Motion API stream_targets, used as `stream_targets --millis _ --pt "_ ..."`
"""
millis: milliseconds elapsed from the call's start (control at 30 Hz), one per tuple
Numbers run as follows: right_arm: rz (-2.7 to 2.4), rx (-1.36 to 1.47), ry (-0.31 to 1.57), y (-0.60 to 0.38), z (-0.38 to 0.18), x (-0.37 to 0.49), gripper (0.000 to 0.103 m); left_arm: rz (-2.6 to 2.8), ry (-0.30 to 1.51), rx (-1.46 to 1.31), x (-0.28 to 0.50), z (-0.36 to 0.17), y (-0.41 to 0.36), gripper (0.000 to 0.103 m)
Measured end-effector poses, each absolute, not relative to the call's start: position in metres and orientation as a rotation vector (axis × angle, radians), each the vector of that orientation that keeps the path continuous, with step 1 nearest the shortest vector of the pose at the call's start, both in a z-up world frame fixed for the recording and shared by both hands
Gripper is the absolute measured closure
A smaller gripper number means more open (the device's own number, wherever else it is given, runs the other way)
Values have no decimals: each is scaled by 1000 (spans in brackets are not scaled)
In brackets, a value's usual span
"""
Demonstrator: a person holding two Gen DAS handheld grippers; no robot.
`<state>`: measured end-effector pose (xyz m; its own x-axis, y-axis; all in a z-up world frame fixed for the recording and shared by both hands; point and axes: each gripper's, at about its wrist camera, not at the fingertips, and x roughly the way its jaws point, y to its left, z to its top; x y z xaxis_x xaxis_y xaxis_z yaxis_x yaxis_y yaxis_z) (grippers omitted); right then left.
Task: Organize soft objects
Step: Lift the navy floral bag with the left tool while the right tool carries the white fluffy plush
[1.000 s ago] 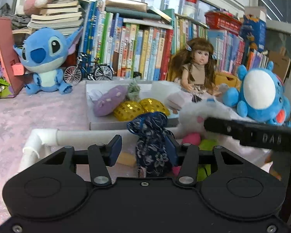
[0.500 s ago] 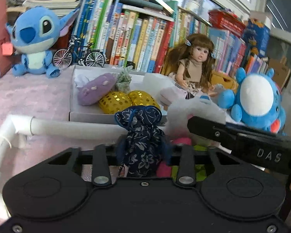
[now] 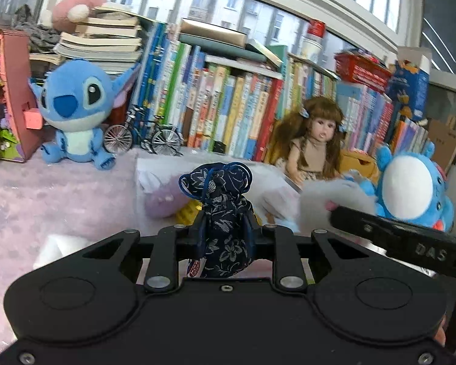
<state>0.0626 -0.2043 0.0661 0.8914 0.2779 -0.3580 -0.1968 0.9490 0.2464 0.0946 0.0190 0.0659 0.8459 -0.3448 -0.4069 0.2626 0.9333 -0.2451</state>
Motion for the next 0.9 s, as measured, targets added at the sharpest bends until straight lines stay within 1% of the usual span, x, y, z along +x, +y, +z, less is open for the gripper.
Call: stream_targets --millis 267,500,700,900 --pt "198 207 393 -217 77 69 52 -263 478 -204 126 83 37 80" --pt "136 238 443 -238 88 103 52 -221 494 -233 176 110 53 80" --pt "70 309 505 -263 101 150 52 -215 643 -244 244 116 54 80" --pt "6 358 585 -277 102 196 52 -171 715 -199 290 102 44 80"
